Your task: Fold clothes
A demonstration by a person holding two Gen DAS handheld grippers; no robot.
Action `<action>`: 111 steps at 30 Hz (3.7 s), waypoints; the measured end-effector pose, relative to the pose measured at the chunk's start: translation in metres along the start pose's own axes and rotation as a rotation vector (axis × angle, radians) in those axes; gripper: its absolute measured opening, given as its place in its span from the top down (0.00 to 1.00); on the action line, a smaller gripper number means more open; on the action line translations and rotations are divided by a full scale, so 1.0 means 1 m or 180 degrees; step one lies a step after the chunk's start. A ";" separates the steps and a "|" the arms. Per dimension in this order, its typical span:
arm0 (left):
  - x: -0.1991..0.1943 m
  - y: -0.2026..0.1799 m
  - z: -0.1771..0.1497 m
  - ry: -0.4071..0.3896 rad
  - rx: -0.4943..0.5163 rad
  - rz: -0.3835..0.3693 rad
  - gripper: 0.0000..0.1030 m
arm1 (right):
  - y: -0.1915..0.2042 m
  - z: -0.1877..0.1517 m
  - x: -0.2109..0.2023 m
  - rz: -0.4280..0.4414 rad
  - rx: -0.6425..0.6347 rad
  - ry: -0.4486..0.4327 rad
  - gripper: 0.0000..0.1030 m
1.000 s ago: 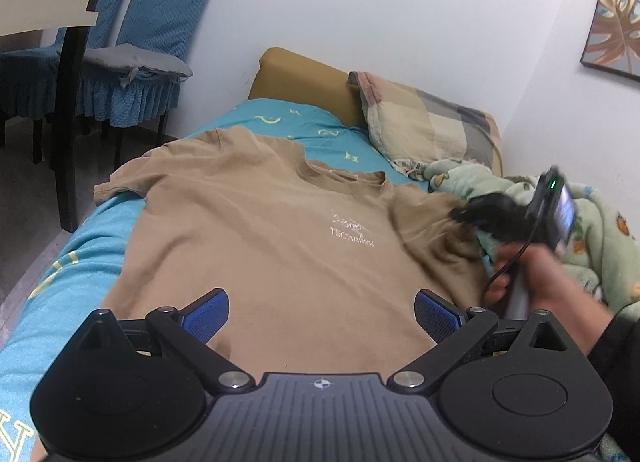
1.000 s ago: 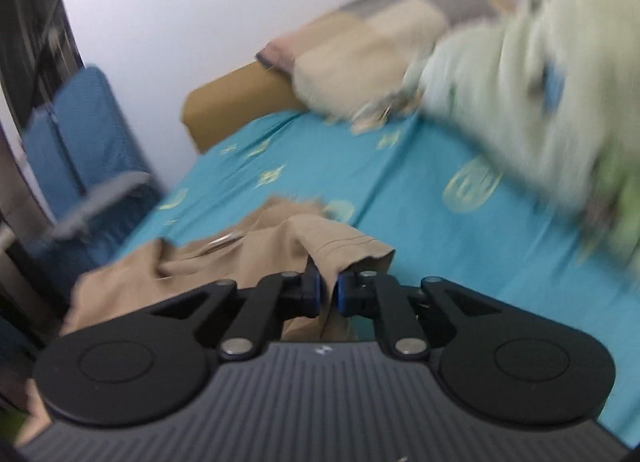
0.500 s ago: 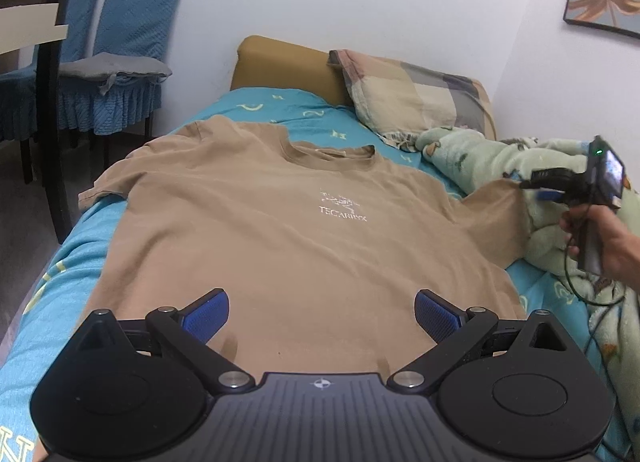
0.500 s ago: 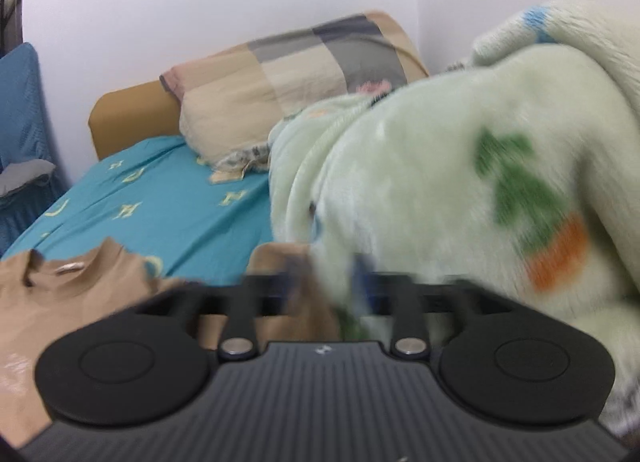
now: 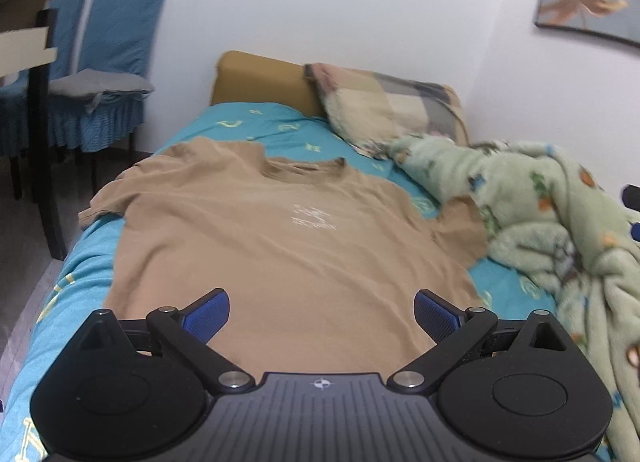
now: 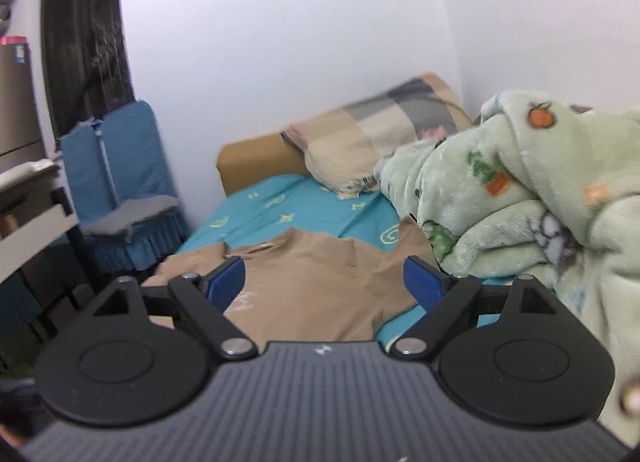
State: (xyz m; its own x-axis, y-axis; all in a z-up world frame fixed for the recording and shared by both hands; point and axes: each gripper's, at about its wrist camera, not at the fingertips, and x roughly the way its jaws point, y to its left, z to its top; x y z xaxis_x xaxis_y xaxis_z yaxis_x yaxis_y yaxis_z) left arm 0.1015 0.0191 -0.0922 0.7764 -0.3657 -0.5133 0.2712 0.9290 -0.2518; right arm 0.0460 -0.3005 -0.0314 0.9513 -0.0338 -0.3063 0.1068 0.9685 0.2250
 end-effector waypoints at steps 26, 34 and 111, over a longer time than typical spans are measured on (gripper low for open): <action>0.042 -0.152 -0.119 0.1278 0.0425 -0.1117 0.84 | -0.068 -0.020 -0.048 -0.0039 0.0970 -0.0380 0.81; 0.035 -0.194 -0.128 0.1190 0.0756 -0.1507 0.94 | -0.065 -0.018 -0.041 0.0011 0.0803 -0.0194 0.80; 0.026 -0.019 0.010 -0.0094 -0.0424 0.0232 0.00 | -0.130 -0.112 0.321 -0.0463 0.2296 0.0451 0.30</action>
State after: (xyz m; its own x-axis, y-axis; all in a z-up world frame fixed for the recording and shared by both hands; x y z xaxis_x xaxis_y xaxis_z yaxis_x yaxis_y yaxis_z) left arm 0.1223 -0.0073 -0.0921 0.8083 -0.2938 -0.5103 0.1371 0.9367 -0.3222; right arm 0.3055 -0.4100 -0.2625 0.8721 -0.0698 -0.4844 0.4380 0.5528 0.7089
